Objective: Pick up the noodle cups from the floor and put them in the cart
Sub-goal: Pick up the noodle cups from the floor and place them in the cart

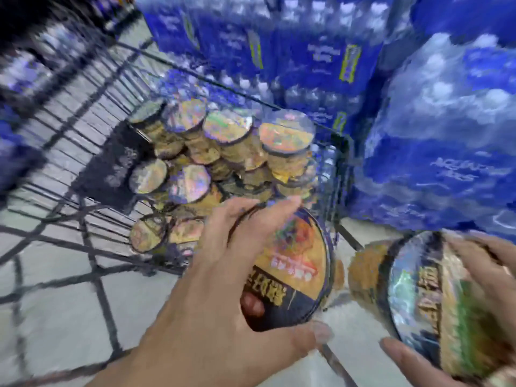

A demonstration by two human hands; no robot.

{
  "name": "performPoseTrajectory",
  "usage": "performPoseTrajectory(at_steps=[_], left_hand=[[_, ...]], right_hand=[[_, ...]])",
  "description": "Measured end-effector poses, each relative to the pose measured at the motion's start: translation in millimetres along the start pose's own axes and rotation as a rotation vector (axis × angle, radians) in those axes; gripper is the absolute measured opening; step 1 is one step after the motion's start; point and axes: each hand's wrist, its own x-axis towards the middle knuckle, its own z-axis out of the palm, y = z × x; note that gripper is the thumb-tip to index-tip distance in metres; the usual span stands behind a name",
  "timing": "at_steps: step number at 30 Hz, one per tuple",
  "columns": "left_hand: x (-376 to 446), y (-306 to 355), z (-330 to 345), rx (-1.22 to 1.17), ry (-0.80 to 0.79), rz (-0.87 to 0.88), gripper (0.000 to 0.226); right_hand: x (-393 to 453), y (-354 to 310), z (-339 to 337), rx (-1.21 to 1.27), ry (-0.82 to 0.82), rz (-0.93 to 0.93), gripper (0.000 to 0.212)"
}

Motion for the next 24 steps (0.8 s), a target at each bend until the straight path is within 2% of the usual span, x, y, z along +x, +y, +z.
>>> performPoseTrajectory(at_steps=[1,3,5,8,10,13,17,24], left_hand=[[15,-13,-37,-0.045,0.079,-0.034,0.075],[23,-35,-103,0.007,0.065,0.062,0.083],[20,-46,-161,0.052,0.117,0.033,0.082],[39,-92,-218,0.277,0.096,0.106,0.100],[58,-130,-243,0.325,0.075,-0.001,0.099],[80,-170,-255,0.411,-0.046,-0.095,0.101],[105,-203,-241,0.710,-0.278,-0.130,0.116],[142,-235,-207,1.167,-0.686,-0.090,0.114]], right_hand=[[15,-34,11,0.013,0.032,-0.045,0.109],[43,-96,36,0.076,0.040,-0.137,0.109],[72,-146,66,0.137,0.002,-0.222,0.109],[106,-204,120,0.129,-0.132,-0.308,0.103],[122,-221,157,0.079,-0.237,-0.319,0.101],[131,-235,205,-0.033,-0.416,-0.333,0.102],[129,-245,259,-0.136,-0.613,-0.373,0.109],[138,-254,314,-0.257,-0.713,-0.576,0.107]])
